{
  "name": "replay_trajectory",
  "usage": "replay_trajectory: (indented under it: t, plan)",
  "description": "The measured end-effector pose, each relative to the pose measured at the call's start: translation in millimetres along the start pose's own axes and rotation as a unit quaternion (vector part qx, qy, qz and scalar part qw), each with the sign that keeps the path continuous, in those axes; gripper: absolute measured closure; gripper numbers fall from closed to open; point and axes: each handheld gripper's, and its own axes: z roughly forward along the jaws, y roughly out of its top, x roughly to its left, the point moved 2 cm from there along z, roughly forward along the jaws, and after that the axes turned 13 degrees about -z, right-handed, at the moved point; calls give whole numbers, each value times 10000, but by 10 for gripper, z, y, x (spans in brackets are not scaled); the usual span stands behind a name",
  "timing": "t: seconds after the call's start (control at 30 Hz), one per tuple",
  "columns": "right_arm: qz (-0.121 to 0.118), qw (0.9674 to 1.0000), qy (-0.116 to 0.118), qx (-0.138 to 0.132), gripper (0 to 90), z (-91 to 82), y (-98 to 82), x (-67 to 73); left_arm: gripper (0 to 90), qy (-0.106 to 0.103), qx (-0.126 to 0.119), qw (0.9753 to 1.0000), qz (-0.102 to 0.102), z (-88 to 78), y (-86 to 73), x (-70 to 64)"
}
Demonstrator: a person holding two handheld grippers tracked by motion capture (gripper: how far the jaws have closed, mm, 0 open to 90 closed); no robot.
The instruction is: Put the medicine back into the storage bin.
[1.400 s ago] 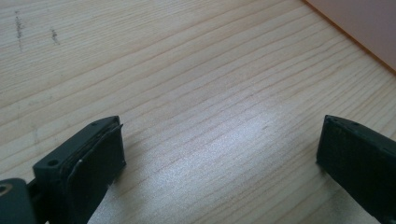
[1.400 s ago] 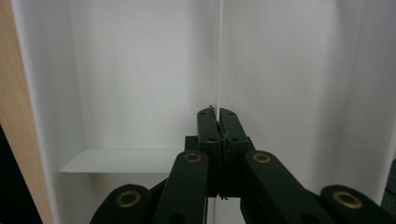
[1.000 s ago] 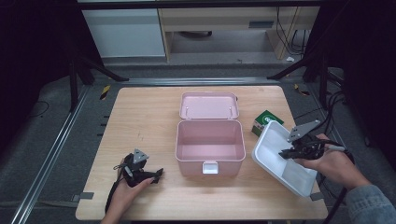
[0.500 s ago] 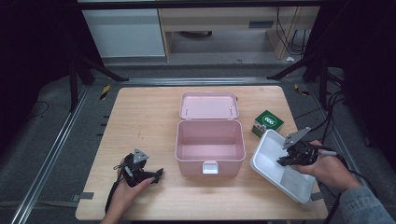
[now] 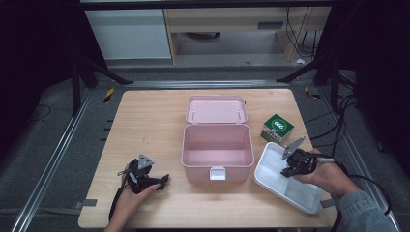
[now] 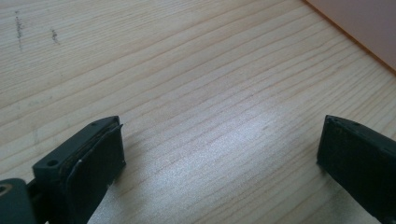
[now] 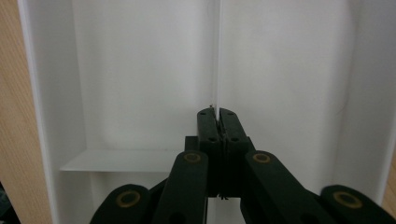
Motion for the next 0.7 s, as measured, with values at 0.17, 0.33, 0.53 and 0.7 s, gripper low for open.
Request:
replay_trajectory:
  t: [0.17,0.33,0.53,0.7]
  plan:
    - [-126,9997,105,188,899,108,24,-3,0,0,-1,10000,0,0,0,0]
    - [-186,9990,104,397,898,180,-2,-5,0,0,0,10000,0,0,0,0]
    - [-6,9996,131,249,816,205,-29,-29,0,2,0,10000,2,0,0,0]
    - [385,9987,19,-345,609,55,-1,-102,0,4,-2,10000,0,0,-1,-1]
